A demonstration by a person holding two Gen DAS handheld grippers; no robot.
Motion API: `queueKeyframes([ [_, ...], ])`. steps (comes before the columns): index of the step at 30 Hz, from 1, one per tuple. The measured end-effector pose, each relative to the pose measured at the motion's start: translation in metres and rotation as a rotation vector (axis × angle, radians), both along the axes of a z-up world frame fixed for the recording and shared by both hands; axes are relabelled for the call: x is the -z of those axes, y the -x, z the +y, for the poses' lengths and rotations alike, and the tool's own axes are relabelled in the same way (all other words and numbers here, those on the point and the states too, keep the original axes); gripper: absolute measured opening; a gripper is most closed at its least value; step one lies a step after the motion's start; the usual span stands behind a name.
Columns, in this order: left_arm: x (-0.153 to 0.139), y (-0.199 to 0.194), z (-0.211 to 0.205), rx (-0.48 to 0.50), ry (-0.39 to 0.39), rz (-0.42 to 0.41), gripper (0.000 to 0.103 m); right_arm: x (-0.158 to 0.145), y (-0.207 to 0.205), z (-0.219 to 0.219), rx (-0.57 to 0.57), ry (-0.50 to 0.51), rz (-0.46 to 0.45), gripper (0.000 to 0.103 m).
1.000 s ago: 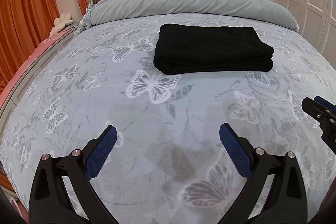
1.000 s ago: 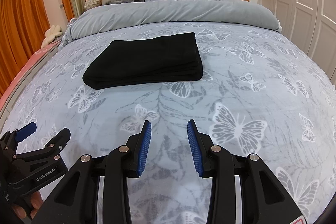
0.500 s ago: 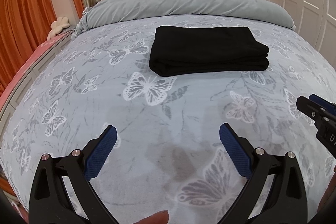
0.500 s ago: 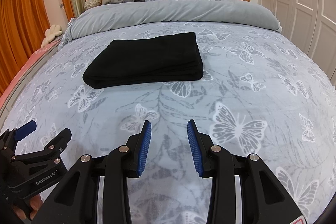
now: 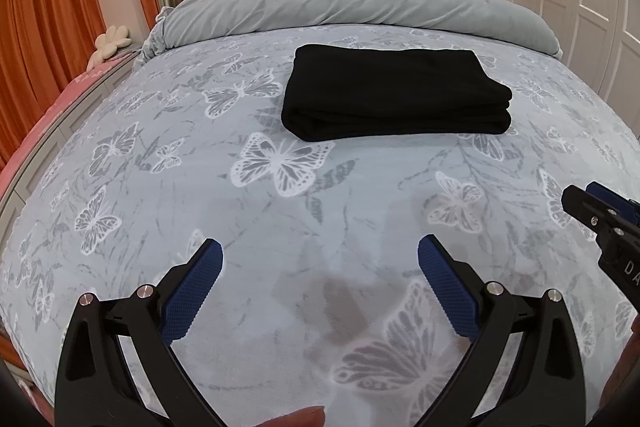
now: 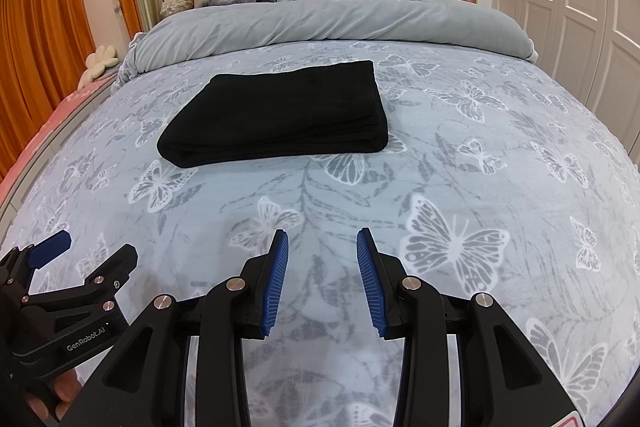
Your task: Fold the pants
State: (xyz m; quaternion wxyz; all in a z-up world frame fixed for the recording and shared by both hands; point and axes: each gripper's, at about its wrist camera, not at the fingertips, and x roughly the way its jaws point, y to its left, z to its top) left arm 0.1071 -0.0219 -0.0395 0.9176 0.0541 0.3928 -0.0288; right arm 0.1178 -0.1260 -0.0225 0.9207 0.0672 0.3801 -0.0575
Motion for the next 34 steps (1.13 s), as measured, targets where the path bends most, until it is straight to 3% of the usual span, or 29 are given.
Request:
queueKeyframes([
  [16,-0.0013,-0.0013,-0.0016,0.013,0.025,0.011,0.094,0.0003,0.0006,0.0017,-0.001,0.006,0.003,0.036],
  [24,-0.0038,0.0026,-0.0004,-0.001,0.033,-0.025,0.094,0.0003,0.0005,0.0031,-0.006,0.008,0.003,0.036],
  [29,-0.0056,0.0023,-0.0019,-0.018,-0.030,-0.044,0.093,0.0000,0.0020,0.0017,-0.001,0.017,-0.002,0.036],
  [34,-0.0046,0.0034,0.0015,-0.013,-0.012,-0.032,0.093,-0.0025,0.0064,0.0007,-0.001,0.055,-0.018,0.036],
])
